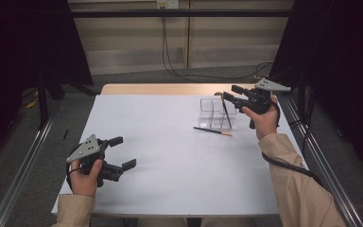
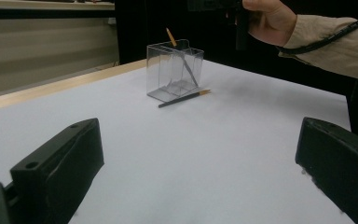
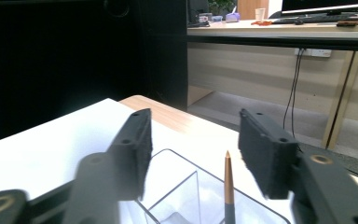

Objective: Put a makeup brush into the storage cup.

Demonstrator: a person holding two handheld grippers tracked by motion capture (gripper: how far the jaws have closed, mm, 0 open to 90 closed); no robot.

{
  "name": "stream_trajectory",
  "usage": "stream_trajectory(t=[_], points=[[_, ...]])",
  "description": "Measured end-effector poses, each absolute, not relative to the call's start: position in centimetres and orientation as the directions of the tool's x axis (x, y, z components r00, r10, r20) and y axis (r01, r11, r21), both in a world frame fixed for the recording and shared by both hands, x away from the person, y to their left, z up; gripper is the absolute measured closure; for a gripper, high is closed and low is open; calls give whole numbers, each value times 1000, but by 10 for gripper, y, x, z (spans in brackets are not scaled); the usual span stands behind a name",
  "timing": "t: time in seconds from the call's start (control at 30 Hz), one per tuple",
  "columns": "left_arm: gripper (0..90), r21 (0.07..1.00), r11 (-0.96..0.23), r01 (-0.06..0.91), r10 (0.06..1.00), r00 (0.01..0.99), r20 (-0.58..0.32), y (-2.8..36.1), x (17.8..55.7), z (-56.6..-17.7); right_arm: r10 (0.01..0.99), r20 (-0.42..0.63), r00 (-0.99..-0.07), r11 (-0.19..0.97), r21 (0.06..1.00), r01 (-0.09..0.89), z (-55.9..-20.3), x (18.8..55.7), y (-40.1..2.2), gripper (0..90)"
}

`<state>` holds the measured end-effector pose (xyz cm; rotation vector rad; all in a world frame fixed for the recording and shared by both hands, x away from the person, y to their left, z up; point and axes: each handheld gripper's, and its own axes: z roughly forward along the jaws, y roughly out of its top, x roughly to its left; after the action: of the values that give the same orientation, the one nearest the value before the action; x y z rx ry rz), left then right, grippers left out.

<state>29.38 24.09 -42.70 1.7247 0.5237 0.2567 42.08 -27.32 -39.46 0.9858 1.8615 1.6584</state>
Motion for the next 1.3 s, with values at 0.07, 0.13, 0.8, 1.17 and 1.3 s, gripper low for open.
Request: stream_trajectory(t=[0.07, 0.13, 0.8, 1.17, 1.3], points=[[6, 969, -142, 204, 476, 872, -114, 241, 293, -427, 759, 120, -640, 18, 979, 204, -393, 420, -273, 370], [6, 969, -140, 206, 477, 871, -116, 241, 293, -427, 759, 133, -637, 4, 978, 209, -393, 420, -274, 330], [6, 968, -147, 204, 475, 873, -112, 240, 293, -426, 736, 156, -659, -25, 979, 204, -390, 388, -277, 132], [6, 968, -143, 205, 479, 870, -114, 240, 293, -426, 729, 148, -669, -3, 977, 213, -397, 367, -284, 101], [5, 968, -142, 205, 477, 872, -114, 239, 293, -427, 721, 138, -679, 10, 978, 210, -398, 359, -284, 90]])
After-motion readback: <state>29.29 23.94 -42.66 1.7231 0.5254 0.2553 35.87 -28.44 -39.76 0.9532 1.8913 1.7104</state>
